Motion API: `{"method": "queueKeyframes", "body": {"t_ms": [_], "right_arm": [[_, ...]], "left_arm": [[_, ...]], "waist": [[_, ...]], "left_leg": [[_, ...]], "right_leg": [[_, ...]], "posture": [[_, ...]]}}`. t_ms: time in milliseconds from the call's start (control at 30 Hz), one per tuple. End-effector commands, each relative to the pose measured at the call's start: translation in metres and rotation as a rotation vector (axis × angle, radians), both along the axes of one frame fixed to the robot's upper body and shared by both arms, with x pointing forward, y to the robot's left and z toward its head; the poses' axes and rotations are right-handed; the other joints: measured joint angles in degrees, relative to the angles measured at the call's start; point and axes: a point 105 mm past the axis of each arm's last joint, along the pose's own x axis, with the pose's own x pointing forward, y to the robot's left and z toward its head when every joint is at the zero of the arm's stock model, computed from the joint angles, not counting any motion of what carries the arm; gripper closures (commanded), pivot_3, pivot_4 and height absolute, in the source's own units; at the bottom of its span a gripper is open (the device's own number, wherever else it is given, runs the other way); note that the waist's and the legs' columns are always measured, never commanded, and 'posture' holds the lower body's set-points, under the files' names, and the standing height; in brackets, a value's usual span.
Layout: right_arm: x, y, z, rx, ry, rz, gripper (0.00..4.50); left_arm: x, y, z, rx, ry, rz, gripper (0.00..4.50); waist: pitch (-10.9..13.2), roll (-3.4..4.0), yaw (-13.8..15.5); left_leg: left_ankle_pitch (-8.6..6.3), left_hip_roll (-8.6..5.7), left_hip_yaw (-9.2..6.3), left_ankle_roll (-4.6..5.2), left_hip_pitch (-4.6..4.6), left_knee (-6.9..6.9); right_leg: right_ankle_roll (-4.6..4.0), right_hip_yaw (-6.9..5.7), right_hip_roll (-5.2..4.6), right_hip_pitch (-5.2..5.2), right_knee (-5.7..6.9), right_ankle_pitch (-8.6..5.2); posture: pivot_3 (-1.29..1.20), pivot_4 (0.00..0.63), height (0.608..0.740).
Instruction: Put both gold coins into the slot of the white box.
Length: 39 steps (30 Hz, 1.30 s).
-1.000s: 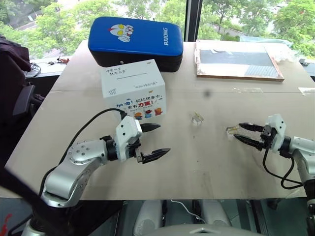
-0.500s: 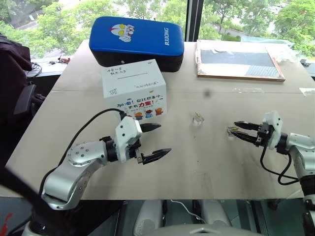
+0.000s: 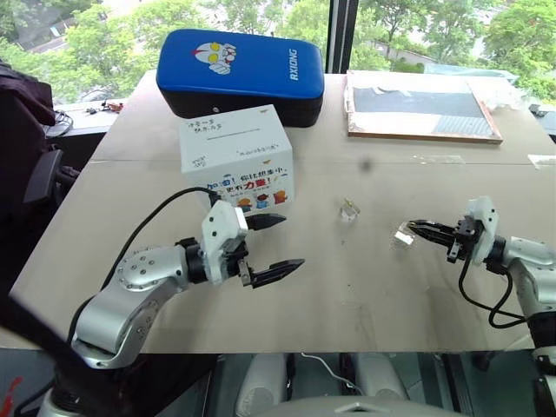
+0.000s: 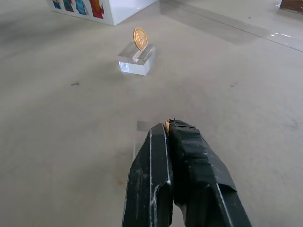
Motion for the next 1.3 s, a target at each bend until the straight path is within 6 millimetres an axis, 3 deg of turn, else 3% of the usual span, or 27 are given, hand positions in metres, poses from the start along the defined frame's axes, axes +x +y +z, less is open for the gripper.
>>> {"method": "queueKeyframes", "body": {"t_ms": [33, 167, 300, 400, 500, 667, 767, 867, 1133, 1200, 1300], "right_arm": [[-0.004, 0.027, 0.042, 0.279, 0.012, 0.026, 4.48], [-0.014, 0.064, 0.071, 0.533, 0.089, 0.076, 4.48], [-0.018, 0.082, 0.075, 0.525, 0.073, 0.061, 4.48], [-0.015, 0.076, 0.067, 0.455, 0.046, 0.010, 4.48], [-0.009, 0.060, 0.054, 0.258, -0.078, -0.041, 4.48], [0.002, 0.027, 0.056, -0.031, -0.302, -0.109, 4.48], [0.002, 0.023, 0.053, -0.131, -0.361, -0.088, 4.48], [-0.001, 0.028, 0.047, -0.111, -0.338, -0.074, 4.48], [-0.012, 0.023, 0.010, -0.328, -0.307, -0.037, 4.48], [-0.013, 0.020, 0.003, -0.429, -0.362, -0.027, 4.48], [-0.009, 0.020, 0.007, -0.441, -0.466, -0.065, 4.48]], "left_arm": [[-0.001, -0.012, 0.022, -0.153, -0.007, -0.012, 0.00], [0.001, -0.020, 0.039, -0.373, 0.086, -0.013, 0.00], [0.000, -0.025, 0.033, -0.343, 0.098, -0.017, 0.00], [0.001, -0.025, 0.033, -0.341, 0.100, -0.015, 0.00], [0.003, -0.024, 0.030, -0.315, 0.096, -0.011, 0.00], [0.005, -0.021, 0.026, -0.297, 0.094, -0.001, 0.00], [0.006, -0.021, 0.023, -0.287, 0.092, -0.001, 0.00], [0.007, -0.023, 0.022, -0.282, 0.091, -0.008, 0.00], [0.007, -0.022, 0.021, -0.267, 0.091, -0.015, 0.00], [0.007, -0.022, 0.021, -0.264, 0.091, -0.016, 0.00], [0.008, -0.021, 0.020, -0.260, 0.089, -0.014, 0.00]], "waist": [[0.00, 0.00, -0.04], [0.00, 0.00, -0.07], [0.00, 0.00, 0.05], [0.00, 0.00, 0.19], [0.00, 0.00, 0.09], [0.00, 0.00, 0.03], [0.00, 0.00, -0.12], [0.00, 0.00, -0.21], [0.00, 0.00, 0.14], [0.00, 0.00, 0.08], [0.00, 0.00, -0.11]], "left_leg": [[0.00, 0.00, -0.01, 0.00, 0.00, 0.00], [0.00, 0.03, -0.13, 0.00, -0.02, 0.04], [0.00, 0.02, -0.18, 0.00, -0.01, 0.04], [0.00, -0.12, -0.15, 0.00, -0.01, 0.04], [0.00, -0.19, -0.04, 0.00, -0.01, 0.06], [0.00, -0.16, -0.03, 0.01, 0.00, 0.06], [0.00, -0.10, -0.05, 0.00, 0.02, 0.05], [0.00, -0.06, -0.05, 0.00, 0.03, 0.05], [0.01, -0.09, -0.02, 0.00, 0.02, 0.07], [0.01, -0.10, -0.01, 0.00, 0.02, 0.07], [0.01, -0.10, 0.01, 0.00, 0.05, 0.07]], "right_leg": [[0.00, 0.01, -0.02, 0.00, 0.02, 0.00], [0.00, 0.13, -0.22, 0.00, 0.11, 0.01], [0.00, 0.10, -0.19, -0.01, 0.23, 0.00], [0.00, 0.00, -0.05, 0.00, 0.22, 0.00], [0.01, 0.00, -0.07, 0.00, 0.17, 0.00], [0.02, 0.00, 0.04, -0.01, 0.13, -0.01], [0.01, 0.01, 0.13, -0.01, 0.14, -0.01], [0.01, 0.03, 0.17, -0.01, 0.15, -0.01], [0.00, 0.06, 0.08, 0.00, 0.14, -0.02], [0.00, 0.07, 0.06, 0.00, 0.13, -0.02], [0.00, 0.07, 0.08, 0.00, 0.14, -0.02]], "posture": [[0.00, 0.150, 0.740], [0.00, 0.150, 0.740], [0.00, 0.150, 0.740], [0.00, 0.150, 0.740], [0.00, 0.150, 0.740], [0.00, 0.150, 0.740], [0.00, 0.150, 0.740], [0.00, 0.150, 0.740], [0.00, 0.150, 0.740], [0.00, 0.150, 0.740], [0.00, 0.150, 0.740]]}}
